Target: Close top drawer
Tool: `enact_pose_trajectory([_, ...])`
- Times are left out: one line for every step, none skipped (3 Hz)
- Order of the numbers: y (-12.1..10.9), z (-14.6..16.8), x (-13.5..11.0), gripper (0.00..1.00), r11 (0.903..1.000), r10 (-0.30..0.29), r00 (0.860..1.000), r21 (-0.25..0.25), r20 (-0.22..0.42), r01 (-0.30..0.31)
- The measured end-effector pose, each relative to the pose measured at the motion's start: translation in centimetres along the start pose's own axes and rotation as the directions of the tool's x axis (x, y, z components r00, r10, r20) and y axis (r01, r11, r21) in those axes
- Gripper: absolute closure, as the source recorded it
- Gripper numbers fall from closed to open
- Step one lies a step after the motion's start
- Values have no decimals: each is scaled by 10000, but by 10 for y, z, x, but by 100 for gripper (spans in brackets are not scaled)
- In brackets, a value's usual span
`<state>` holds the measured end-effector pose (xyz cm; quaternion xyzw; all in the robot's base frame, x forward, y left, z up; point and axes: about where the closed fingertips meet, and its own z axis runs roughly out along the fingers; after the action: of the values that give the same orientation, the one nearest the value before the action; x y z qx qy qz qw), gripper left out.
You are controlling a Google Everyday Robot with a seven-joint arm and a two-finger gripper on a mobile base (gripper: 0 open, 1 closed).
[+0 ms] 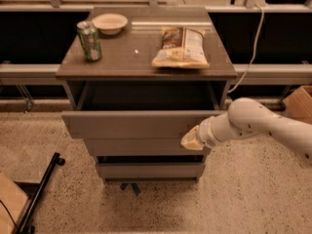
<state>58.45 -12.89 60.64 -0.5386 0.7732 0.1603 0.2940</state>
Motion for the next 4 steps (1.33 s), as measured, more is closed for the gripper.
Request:
enact_pose_trajectory([-24,7,-5,100,9996,-252,9995,101,169,251])
enact_pose_trajectory([-68,15,-17,100,9963,-805,9961,347,373,792])
enact_pose_trajectory([-73,13,-19,81,9958,-830,9956,434,425,811])
enact_pose_trajectory([-72,16,-20,59,9959,-834,9956,393,429,817])
